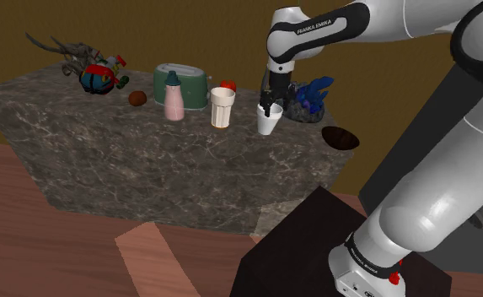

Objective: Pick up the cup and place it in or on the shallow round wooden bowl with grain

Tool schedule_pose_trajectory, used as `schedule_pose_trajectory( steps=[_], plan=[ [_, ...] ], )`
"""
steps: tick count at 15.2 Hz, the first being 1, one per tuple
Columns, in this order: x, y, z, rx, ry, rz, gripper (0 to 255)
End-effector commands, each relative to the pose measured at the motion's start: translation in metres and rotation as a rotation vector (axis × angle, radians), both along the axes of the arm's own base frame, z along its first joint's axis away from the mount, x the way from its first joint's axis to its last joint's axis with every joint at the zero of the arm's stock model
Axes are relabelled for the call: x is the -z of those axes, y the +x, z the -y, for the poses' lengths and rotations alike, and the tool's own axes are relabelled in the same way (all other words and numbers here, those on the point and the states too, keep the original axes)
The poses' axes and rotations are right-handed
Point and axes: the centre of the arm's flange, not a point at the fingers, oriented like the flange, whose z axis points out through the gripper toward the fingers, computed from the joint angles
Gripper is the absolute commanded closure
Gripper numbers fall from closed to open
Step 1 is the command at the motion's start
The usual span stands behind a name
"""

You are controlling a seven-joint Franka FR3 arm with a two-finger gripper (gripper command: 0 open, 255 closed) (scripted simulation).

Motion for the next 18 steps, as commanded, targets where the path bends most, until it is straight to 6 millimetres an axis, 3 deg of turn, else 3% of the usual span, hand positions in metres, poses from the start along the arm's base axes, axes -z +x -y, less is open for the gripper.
schedule_pose_trajectory(
  steps=[1, 10, 18],
  plan=[
    [0.012, 0.023, 0.008, -0.002, -0.016, 0.003, 0],
    [0.052, 0.121, 0.048, -0.009, -0.086, 0.013, 0],
    [0.093, 0.119, 0.055, -0.01, -0.088, 0.013, 0]
  ],
)
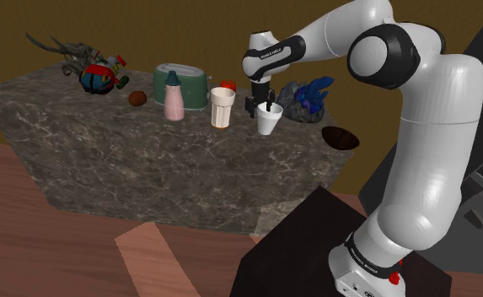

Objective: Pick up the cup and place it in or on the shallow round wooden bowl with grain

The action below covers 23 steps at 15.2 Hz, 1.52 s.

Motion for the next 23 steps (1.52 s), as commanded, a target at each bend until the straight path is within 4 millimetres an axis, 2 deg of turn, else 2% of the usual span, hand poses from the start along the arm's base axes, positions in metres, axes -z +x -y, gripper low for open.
schedule_pose_trajectory(
  steps=[1, 8, 9, 18, 23],
  plan=[
    [0.007, -0.001, 0.001, 0.0, 0.0, 0.001, 0],
    [0.006, -0.001, 0.001, 0.0, 0.0, 0.001, 0],
    [0.006, -0.001, 0.001, 0.0, 0.0, 0.001, 255],
    [0.007, -0.001, 0.001, 0.0, 0.0, 0.001, 255],
    [-0.02, -0.001, 0.001, 0.0, 0.0, 0.001, 255]
  ],
)
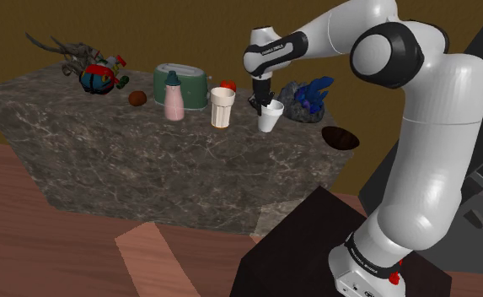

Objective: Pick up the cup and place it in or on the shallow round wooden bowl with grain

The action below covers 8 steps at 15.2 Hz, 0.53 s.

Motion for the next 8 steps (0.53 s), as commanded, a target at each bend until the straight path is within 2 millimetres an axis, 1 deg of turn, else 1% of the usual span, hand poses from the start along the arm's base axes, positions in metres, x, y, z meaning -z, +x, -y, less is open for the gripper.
schedule_pose_trajectory(
  steps=[1, 8],
  plan=[
    [-0.011, 0.0, 0.0, 0.0, 0.0, 0.0, 255],
    [-0.048, 0.0, 0.0, 0.0, 0.0, 0.0, 255]
  ],
)
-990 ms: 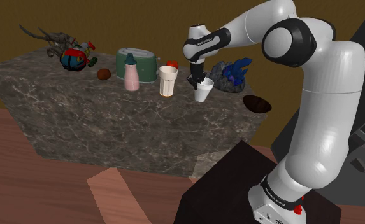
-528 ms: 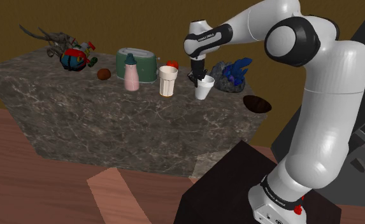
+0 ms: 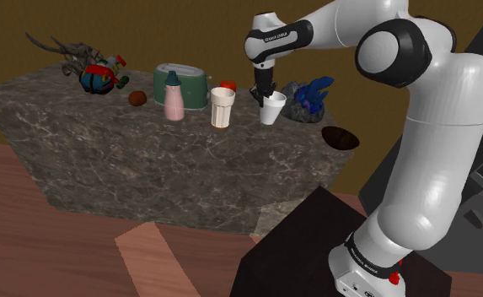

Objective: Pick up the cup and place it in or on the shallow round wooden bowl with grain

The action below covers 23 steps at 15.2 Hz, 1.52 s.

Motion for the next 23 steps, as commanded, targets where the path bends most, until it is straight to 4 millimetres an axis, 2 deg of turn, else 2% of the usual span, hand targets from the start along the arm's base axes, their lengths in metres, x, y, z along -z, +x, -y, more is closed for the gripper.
schedule_pose_trajectory(
  steps=[1, 10, 23],
  plan=[
    [-0.01, 0.0, 0.0, 0.0, 0.0, 0.0, 255],
    [-0.057, 0.0, 0.0, 0.0, 0.0, 0.0, 255],
    [-0.075, -0.129, 0.113, 0.0, 0.0, 0.0, 255]
  ],
)
